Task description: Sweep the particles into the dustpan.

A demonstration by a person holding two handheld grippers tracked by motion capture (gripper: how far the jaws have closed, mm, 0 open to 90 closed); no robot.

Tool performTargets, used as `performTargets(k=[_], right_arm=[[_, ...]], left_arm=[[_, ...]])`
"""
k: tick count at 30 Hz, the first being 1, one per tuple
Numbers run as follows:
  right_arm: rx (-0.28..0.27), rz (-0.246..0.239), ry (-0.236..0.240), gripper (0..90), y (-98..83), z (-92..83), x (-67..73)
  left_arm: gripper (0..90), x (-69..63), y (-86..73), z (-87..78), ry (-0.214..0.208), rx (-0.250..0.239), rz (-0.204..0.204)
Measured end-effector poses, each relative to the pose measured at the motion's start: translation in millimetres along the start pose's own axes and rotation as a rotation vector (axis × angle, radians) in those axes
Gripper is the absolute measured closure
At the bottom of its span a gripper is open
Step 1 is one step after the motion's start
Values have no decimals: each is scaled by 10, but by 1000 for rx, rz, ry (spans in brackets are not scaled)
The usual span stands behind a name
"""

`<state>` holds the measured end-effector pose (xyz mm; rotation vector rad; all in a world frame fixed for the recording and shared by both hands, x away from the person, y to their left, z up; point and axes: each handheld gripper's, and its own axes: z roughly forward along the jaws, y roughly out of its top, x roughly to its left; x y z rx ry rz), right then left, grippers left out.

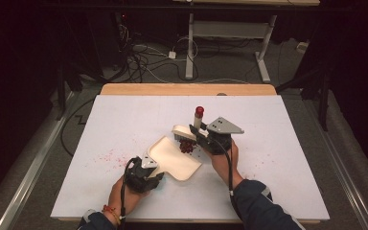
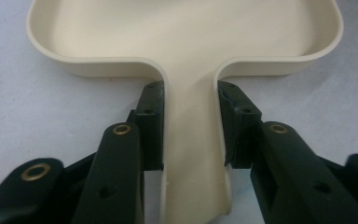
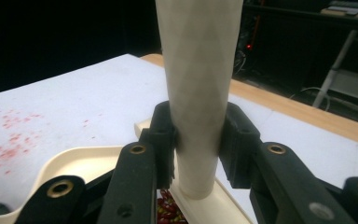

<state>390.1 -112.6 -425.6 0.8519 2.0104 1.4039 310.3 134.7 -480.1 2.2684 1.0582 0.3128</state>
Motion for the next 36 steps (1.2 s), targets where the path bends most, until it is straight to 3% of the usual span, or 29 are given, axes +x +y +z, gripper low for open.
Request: performTargets(k=[8, 20, 31, 36], right_arm=[[7, -1, 47, 696, 1, -87, 134], [21, -8, 109, 696, -6, -203, 302], [19, 0, 152, 697, 8, -278, 453], [13, -2, 159, 700, 16, -295, 460]], left_arm=[[635, -74, 71, 69, 11, 2, -8], [635, -72, 119, 93, 11, 6, -10], [635, -47, 125, 108, 20, 9, 25], [635, -26, 119, 112, 12, 10, 36]])
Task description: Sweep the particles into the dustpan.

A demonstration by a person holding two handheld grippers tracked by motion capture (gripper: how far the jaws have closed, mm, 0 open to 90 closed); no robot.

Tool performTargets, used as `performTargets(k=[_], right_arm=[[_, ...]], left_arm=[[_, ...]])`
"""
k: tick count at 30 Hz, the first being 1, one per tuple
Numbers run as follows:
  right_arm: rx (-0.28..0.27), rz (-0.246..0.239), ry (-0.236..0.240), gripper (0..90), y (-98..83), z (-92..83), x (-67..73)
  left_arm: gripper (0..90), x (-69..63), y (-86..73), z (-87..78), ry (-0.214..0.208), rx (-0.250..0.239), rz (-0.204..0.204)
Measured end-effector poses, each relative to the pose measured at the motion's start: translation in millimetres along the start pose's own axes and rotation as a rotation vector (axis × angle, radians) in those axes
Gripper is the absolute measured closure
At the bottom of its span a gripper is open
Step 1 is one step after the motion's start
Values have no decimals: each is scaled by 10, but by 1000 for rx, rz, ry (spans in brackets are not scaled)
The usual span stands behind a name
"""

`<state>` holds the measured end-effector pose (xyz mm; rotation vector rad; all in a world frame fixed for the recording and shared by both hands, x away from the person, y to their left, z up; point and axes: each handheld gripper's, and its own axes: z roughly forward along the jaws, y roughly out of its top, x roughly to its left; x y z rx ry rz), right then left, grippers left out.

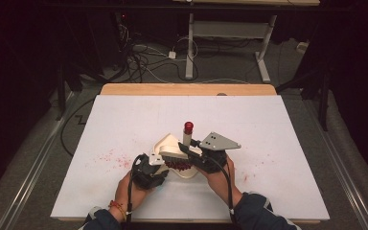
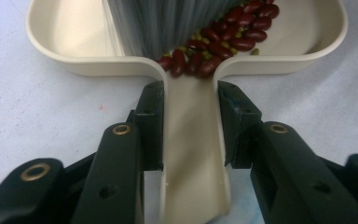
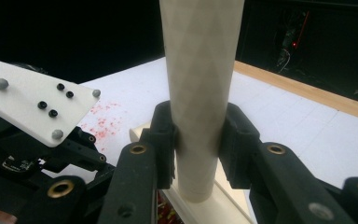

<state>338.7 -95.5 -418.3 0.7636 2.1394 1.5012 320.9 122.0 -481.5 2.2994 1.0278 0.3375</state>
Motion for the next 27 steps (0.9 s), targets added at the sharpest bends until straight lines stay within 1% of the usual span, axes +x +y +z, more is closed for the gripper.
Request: performTargets(k=[5, 8, 11, 13, 16, 17, 18, 19, 20, 21, 22, 24, 26, 27], right_arm=[[-11, 6, 3, 705, 10, -31, -39], [-20, 3, -10, 705, 25, -55, -76], [-50, 25, -13, 706, 65, -113, -149], [-56, 21, -14, 706, 78, -131, -164], [-77, 43, -15, 706, 110, -190, -214], [-99, 45, -13, 706, 132, -237, -245], [-99, 45, -13, 706, 132, -237, -245], [-109, 38, -22, 706, 164, -282, -274], [-109, 38, -22, 706, 164, -282, -274], [-114, 39, -26, 705, 183, -306, -288], [-129, 50, -30, 705, 228, -353, -323], [-140, 54, -34, 706, 249, -380, -338], [-155, 43, -54, 705, 283, -436, -366], [-163, 35, -75, 705, 303, -484, -409]], left_arm=[[635, 4, -6, 9, -1, 1, 7], [635, 11, -16, 11, -5, -2, 3], [635, 17, -17, 16, -6, -1, 5], [635, 23, -18, 13, -8, 1, 9], [635, 24, -29, 6, -10, 2, 11], [635, 24, -33, 3, -10, 2, 11], [635, 26, -37, -1, -12, 2, 11], [635, 30, -41, -5, -14, 6, 14], [635, 35, -43, -8, -11, 5, 21], [635, 36, -47, -8, -14, 4, 18], [635, 37, -50, -6, -16, 2, 16], [635, 38, -50, -6, -16, 2, 17], [635, 42, -56, -13, -19, 4, 20], [635, 46, -63, -20, -22, 7, 23]])
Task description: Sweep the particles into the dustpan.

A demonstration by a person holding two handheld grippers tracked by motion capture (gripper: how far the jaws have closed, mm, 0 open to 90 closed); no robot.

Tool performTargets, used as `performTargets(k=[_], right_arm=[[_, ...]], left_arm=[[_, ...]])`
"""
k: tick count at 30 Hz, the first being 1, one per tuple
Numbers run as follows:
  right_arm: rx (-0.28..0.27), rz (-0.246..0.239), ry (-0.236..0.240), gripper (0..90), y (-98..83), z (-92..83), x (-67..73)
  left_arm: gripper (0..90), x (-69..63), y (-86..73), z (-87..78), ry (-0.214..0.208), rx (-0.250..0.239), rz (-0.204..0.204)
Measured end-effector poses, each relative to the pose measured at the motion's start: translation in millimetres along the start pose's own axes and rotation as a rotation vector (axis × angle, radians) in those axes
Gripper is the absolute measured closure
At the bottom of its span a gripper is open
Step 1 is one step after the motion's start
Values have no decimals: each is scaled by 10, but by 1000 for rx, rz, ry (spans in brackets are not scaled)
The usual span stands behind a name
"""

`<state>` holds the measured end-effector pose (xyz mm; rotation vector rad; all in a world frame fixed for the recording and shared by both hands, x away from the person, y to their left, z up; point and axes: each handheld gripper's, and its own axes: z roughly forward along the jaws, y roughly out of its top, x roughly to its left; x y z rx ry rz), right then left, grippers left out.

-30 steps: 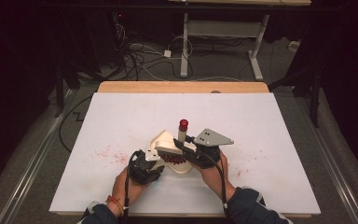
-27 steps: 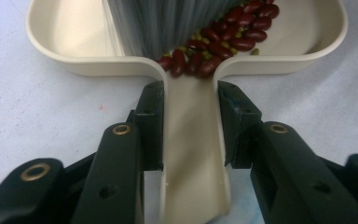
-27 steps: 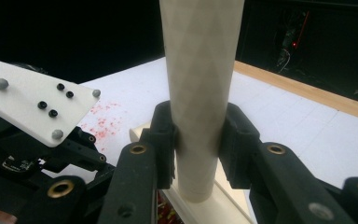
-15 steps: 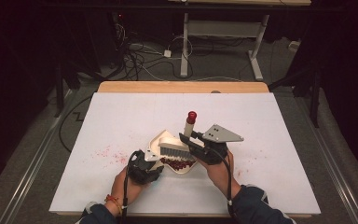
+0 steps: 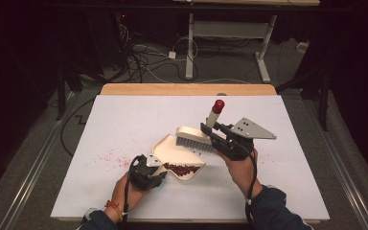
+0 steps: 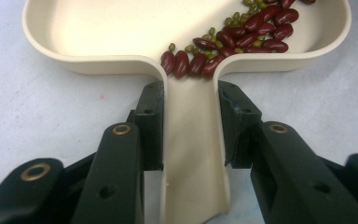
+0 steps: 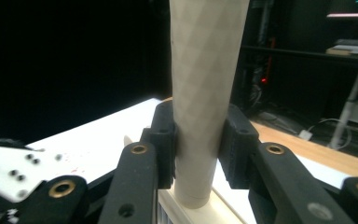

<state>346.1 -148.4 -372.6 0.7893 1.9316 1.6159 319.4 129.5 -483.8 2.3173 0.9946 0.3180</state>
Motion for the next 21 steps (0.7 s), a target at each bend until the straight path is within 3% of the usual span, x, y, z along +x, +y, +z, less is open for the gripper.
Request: performTargets(k=[3, 4, 5, 10, 12, 21], right_arm=[[-3, -6, -20, 705, 12, -26, -53], [1, -34, -61, 705, 7, -42, -101], [1, -34, -61, 705, 7, -42, -101], [33, -104, -167, 705, -65, -42, -243], [54, -89, -204, 706, -136, -22, -347], [105, -83, -247, 705, -273, 60, -507]], left_arm=[[635, 8, -20, -15, -6, 1, -2], [635, 10, -24, -21, -5, 3, 1], [635, 9, -29, -25, -7, 4, -3], [635, 18, -57, -56, -13, 12, -2], [635, 21, -67, -70, -14, 15, 2], [635, 29, -72, -84, -18, 23, 11]])
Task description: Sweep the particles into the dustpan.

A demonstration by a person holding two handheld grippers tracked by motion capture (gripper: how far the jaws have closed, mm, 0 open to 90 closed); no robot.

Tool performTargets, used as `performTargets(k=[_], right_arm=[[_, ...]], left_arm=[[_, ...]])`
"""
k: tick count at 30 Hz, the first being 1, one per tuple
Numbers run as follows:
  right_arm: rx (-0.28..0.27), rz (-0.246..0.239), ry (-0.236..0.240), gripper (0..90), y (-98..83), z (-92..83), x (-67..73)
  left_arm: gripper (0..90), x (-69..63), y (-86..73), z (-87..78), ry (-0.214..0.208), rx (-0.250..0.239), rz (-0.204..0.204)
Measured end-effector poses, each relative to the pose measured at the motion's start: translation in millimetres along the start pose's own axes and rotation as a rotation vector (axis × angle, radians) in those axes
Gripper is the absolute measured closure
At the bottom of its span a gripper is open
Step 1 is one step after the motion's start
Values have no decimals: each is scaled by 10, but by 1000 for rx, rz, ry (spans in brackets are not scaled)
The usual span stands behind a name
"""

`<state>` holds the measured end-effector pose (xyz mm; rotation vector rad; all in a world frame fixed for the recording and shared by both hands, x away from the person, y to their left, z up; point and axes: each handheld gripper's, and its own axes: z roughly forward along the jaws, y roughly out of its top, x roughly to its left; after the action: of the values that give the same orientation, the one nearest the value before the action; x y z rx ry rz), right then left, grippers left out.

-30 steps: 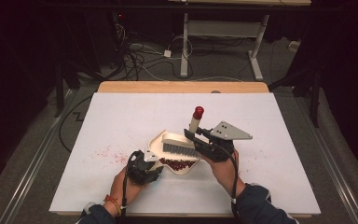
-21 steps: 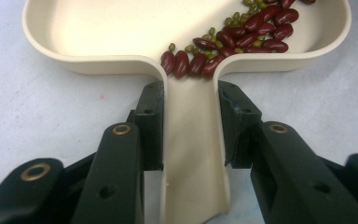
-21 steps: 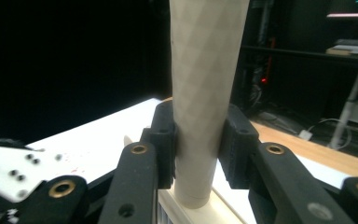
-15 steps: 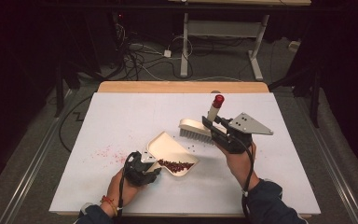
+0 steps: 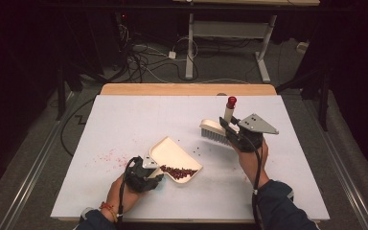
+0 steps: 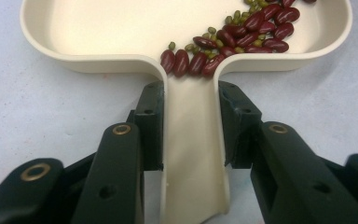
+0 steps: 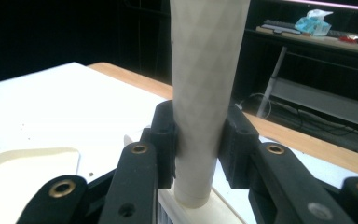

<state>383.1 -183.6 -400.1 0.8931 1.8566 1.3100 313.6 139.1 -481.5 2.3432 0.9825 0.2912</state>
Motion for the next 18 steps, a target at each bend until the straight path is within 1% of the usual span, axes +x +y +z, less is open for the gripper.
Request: performTargets(k=[2, 3, 4, 8, 9, 11, 13, 14, 15, 17, 18], right_arm=[[4, -4, 1, 705, -11, 17, -9], [9, 4, 3, 706, -16, 23, -5], [9, -7, 3, 706, -23, 37, -11], [25, -15, 10, 705, -49, 68, -15], [26, -7, 12, 705, -58, 69, -11], [40, -2, 23, 705, -75, 74, 0], [45, -12, 32, 705, -88, 86, 27], [58, -17, 46, 705, -98, 88, 58], [58, -17, 46, 705, -98, 88, 58], [65, -7, 79, 705, -102, 75, 82], [68, -17, 78, 705, -102, 61, 100]], left_arm=[[635, -1, 0, -2, -1, 0, -2], [635, 0, -1, -7, -2, 0, -2], [635, 0, -1, -12, -1, -1, -2], [635, 3, 0, -24, -2, -4, -1], [635, 4, 1, -23, -4, -3, -3], [635, 1, 3, -25, -2, -2, -2], [635, 0, 4, -27, -1, -2, 1], [635, -2, 4, -27, 0, -1, 2], [635, -7, 2, -27, 3, -1, 1], [635, -12, -5, -22, 5, -1, -1], [635, -11, -11, -16, 3, -2, -7]])
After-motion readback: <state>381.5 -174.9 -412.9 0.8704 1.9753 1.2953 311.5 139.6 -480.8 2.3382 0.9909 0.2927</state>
